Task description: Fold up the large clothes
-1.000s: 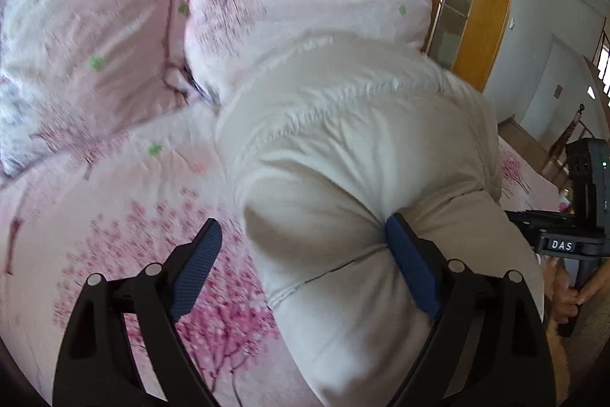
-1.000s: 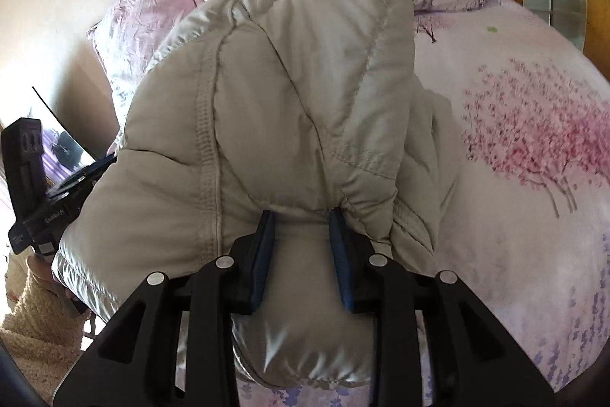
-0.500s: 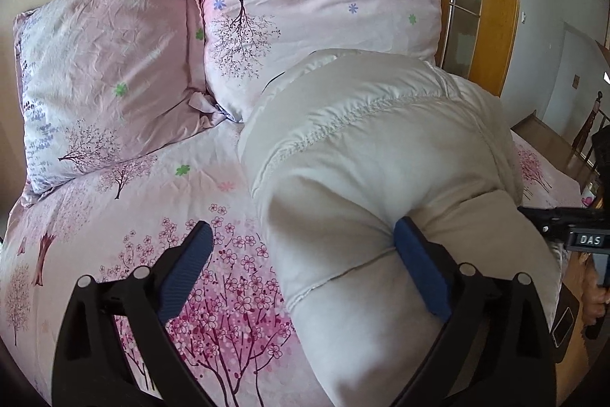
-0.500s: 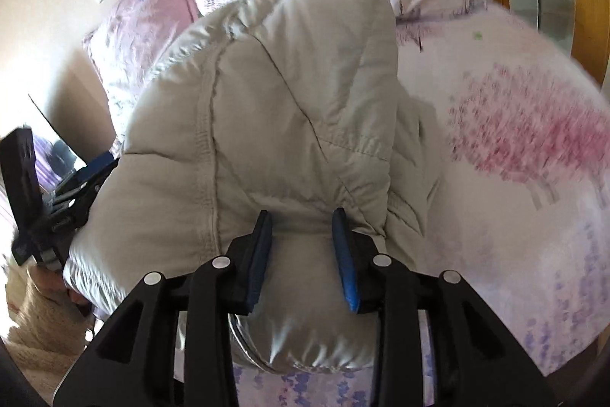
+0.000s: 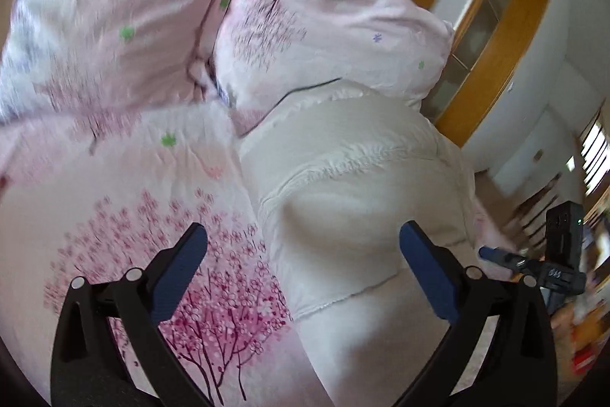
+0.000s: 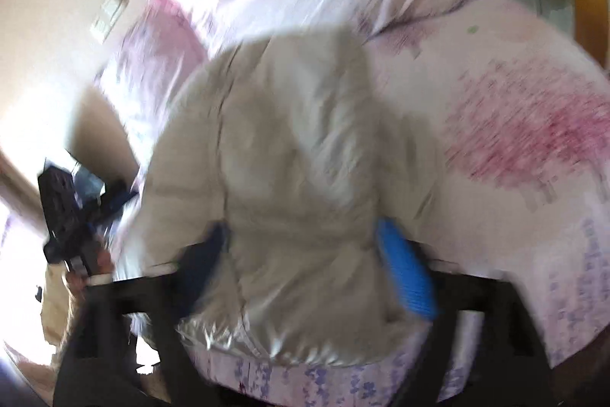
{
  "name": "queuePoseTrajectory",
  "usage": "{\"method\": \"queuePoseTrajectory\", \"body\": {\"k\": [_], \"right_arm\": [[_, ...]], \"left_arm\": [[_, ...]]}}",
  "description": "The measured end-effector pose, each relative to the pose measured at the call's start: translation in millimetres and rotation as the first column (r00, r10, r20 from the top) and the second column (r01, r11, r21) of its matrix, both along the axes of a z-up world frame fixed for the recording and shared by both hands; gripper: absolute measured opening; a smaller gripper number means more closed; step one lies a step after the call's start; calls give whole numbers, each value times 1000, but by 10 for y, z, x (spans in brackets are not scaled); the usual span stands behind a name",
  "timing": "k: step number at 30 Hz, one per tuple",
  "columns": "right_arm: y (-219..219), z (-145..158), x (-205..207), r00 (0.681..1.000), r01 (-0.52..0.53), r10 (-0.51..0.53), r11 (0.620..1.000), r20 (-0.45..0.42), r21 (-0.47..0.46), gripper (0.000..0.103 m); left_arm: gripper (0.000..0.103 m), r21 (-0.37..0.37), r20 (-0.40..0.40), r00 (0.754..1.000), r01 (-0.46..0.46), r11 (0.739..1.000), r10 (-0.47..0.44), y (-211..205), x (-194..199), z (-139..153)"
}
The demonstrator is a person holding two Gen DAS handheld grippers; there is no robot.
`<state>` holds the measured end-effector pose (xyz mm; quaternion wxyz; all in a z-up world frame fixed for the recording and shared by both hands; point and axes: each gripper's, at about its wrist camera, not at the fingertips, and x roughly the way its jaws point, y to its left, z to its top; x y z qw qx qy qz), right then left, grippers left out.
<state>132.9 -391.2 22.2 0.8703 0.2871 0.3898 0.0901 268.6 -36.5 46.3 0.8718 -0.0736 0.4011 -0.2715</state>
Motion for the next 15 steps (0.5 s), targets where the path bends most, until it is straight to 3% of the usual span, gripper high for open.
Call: {"method": "queuePoseTrajectory", "body": {"k": [3,6,9,15], "right_arm": [[-198,48,79,1000,15,-15,997,-5,82,102],[-348,-103,338,991,-1,25,985,-132,175,102],[-405,-301,544,969,-6,55,980,-240,199,102],[-419,-587,750,939,-57,155,951,-306,304,102]], "left_arm": [[101,-83,-101,994,23,996,-32,65,146,-103],[101,-162,-177,982,42,986,-71,65,257,-223],[101,-207,-222,969,60,976,-107,13,298,-315],[101,-246,-268,947,113,963,-180,-145,328,-415]]}}
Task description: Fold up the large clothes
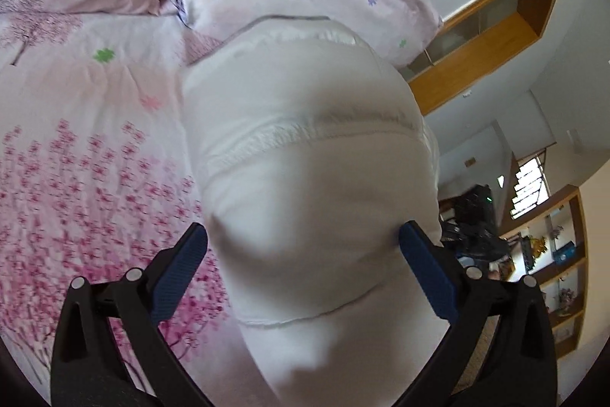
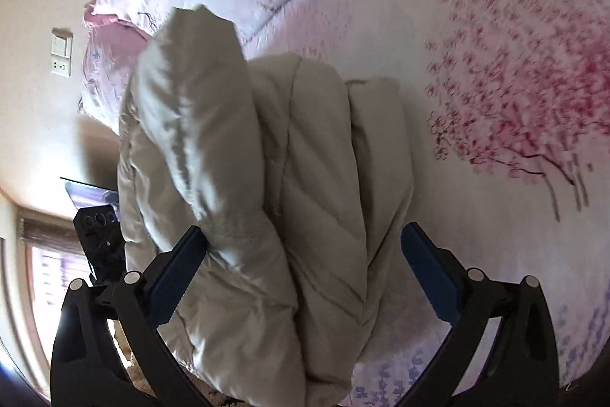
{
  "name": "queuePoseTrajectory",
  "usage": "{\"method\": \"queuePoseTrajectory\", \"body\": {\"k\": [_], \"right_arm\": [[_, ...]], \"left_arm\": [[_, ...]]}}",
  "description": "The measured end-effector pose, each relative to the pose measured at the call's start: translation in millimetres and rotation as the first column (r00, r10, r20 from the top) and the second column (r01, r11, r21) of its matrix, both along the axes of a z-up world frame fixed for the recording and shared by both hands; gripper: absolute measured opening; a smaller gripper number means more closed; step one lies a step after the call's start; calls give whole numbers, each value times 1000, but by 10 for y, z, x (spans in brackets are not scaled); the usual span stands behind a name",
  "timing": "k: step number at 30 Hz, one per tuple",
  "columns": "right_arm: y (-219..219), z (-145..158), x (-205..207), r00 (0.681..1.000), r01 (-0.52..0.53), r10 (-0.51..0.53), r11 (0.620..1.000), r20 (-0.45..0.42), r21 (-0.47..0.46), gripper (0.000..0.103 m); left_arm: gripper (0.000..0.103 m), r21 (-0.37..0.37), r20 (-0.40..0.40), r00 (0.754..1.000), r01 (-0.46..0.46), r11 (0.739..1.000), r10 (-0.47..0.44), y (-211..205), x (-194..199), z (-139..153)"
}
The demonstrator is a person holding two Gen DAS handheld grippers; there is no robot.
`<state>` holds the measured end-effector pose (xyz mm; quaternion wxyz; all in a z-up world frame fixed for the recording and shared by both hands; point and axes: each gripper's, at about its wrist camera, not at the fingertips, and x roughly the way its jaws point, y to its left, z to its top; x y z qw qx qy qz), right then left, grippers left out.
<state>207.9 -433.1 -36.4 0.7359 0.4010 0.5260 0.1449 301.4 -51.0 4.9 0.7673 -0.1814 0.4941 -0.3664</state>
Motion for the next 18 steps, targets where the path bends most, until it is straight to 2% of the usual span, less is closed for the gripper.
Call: {"method": "queuePoseTrajectory", "body": {"k": [4,10,18], "right_arm": [[27,-108,112,999,-50,51,997,-16,55,102],[48,-289,270,993,-104,111,981,-35,165,102],[241,-318,456,977,-208,211,955,6,210,102]], "left_arm": [[101,18,3,1000,26,999,-26,-102,-6,-1],[101,0,-17,999,49,999,-49,-133,52,-64],[101,-47,-66,997,45,998,-48,-63,126,-155]]}}
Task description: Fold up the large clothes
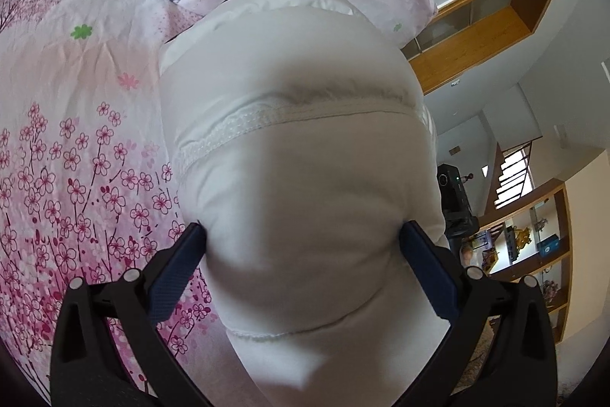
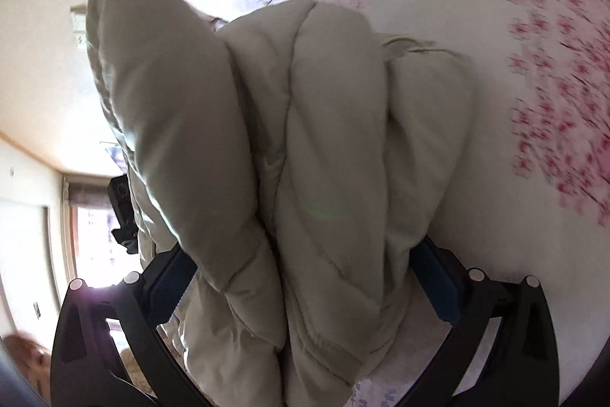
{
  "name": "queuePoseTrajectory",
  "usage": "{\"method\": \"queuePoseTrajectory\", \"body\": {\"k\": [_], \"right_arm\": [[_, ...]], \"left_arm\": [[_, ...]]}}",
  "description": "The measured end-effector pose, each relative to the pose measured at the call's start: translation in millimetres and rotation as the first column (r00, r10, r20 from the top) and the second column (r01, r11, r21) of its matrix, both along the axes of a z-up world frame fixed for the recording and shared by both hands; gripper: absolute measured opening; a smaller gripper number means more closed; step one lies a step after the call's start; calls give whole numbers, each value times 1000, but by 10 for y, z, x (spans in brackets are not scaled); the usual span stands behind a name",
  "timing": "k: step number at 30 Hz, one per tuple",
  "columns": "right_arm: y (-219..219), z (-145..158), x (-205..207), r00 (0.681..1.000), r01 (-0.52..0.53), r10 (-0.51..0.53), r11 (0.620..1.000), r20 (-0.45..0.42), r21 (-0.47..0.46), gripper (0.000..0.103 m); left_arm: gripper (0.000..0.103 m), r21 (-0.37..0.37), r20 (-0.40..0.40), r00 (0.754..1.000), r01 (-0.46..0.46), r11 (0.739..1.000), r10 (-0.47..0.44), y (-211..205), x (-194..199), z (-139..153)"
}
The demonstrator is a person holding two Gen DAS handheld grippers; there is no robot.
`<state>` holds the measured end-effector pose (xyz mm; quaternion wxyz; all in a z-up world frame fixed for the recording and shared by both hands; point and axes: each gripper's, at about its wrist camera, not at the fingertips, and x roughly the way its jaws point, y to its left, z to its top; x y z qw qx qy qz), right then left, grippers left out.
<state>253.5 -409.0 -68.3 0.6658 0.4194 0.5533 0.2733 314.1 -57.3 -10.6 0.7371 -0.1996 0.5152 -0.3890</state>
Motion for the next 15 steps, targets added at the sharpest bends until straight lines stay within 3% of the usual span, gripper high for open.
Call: {"method": "queuePoseTrajectory", "body": {"k": [3,6,9,15], "right_arm": [[151,34,29,999,-21,21,1000,43,-12,100],[263,26,-12,995,-20,16,999,95,49,81],[285,92,-109,988,-1,-11,997,154,79,64],[424,221,-155,979,20,-39,995,199,98,54]], "left_arm": [[101,-21,-24,1000,-11,1000,11,33,2,-38],[97,-54,-28,999,-30,998,29,76,-3,-52],[83,-68,-15,1000,-23,997,22,121,-37,-20],[72,-77,26,999,-19,997,21,208,-24,92]]}}
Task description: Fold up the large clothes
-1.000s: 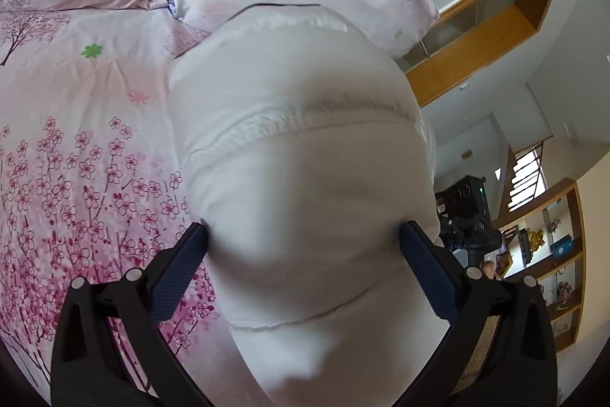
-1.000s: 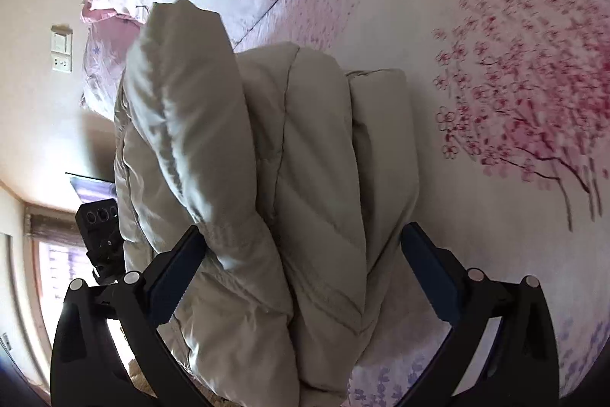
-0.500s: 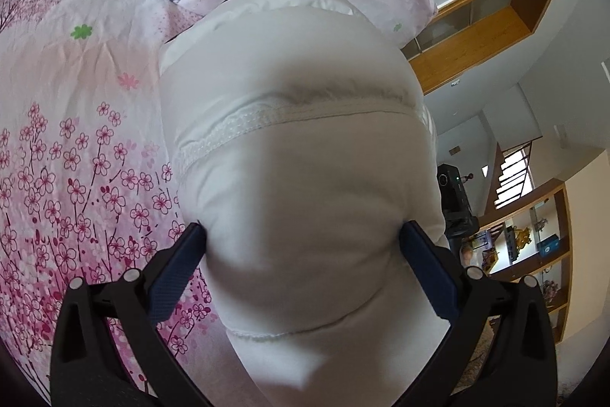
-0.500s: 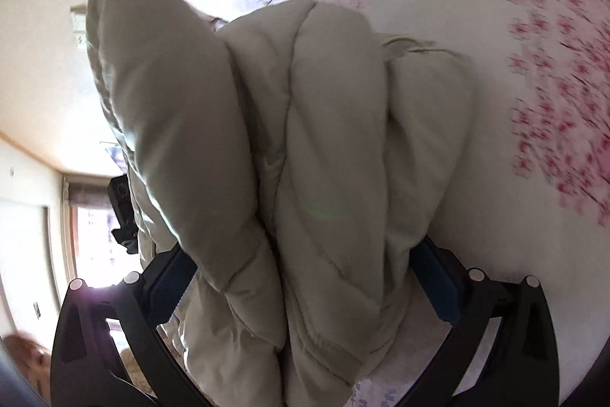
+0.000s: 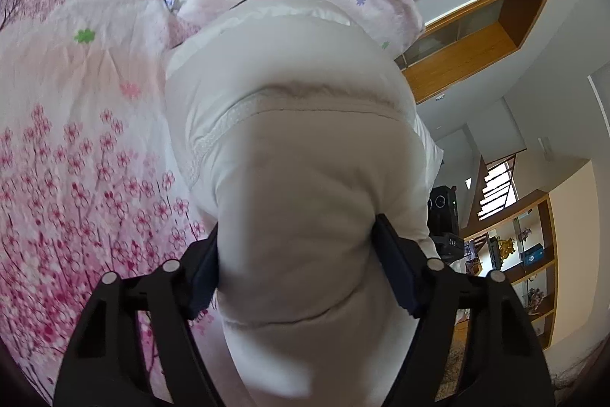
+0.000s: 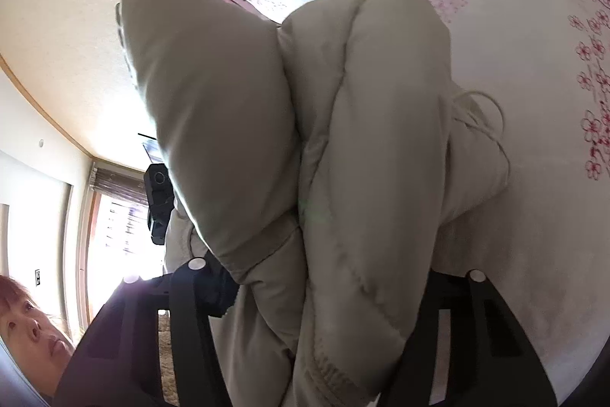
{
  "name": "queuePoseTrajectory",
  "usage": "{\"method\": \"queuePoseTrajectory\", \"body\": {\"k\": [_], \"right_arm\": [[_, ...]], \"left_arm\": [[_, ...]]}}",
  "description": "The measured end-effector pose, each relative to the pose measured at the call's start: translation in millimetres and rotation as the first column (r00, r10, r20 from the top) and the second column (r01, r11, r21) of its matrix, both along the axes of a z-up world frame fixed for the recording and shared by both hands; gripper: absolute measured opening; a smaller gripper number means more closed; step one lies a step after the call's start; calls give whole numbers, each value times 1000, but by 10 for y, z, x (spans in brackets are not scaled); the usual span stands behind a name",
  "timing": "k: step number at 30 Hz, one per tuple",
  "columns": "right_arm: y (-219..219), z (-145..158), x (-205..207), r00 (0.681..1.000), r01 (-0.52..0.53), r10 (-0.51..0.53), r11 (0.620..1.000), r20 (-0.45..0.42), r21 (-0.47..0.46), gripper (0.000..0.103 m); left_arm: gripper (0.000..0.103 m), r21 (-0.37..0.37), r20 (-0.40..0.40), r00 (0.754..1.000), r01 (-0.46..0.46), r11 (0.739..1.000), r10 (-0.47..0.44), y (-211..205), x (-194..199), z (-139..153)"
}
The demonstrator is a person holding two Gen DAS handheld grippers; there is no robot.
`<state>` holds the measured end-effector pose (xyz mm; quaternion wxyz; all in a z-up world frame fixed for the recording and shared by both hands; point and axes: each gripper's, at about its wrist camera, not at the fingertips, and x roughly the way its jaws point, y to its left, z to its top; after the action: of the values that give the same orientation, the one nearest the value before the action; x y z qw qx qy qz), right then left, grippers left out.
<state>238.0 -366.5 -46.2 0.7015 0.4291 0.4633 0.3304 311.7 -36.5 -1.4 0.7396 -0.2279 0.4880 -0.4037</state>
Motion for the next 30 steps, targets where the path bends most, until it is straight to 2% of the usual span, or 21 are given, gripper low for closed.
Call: {"method": "queuePoseTrajectory", "body": {"k": [2,6,9,12,15,18,20,24,26,27,29,30], "right_arm": [[31,64,-16,1000,-5,5,1000,14,3,53],[259,354,219,997,-35,36,999,64,-19,51],[563,607,556,992,-73,79,995,103,-61,49],[904,689,826,986,-113,123,989,114,-93,49],[1231,614,1124,986,-142,150,984,74,-106,49],[1490,369,1306,988,-153,152,980,-13,-124,52],[1506,256,1329,988,-144,138,984,-64,-101,55],[1460,91,1205,987,-106,93,989,-131,-98,59],[1497,-36,1165,985,-72,60,995,-161,-70,61],[1481,-50,1153,985,-55,45,997,-167,-61,64],[1491,-30,1051,989,-25,12,996,-145,-90,71],[1484,18,992,992,-9,-8,991,-127,-132,75]], "left_arm": [[71,-2,25,1000,-15,1000,15,77,20,65],[71,-3,89,994,-61,998,61,296,93,278],[71,10,145,983,-116,993,114,589,180,437],[70,49,176,968,-193,980,181,966,297,523],[70,87,167,960,-240,967,224,1256,403,499],[70,160,154,954,-283,946,259,1474,524,362],[71,154,141,955,-283,947,262,1574,573,238],[83,210,208,947,-286,935,243,1477,539,193],[89,209,194,948,-290,934,251,1460,562,156],[89,209,199,946,-296,932,256,1452,543,167],[88,245,254,931,-323,914,261,1383,486,269],[88,287,316,912,-354,890,261,1338,386,384]]}}
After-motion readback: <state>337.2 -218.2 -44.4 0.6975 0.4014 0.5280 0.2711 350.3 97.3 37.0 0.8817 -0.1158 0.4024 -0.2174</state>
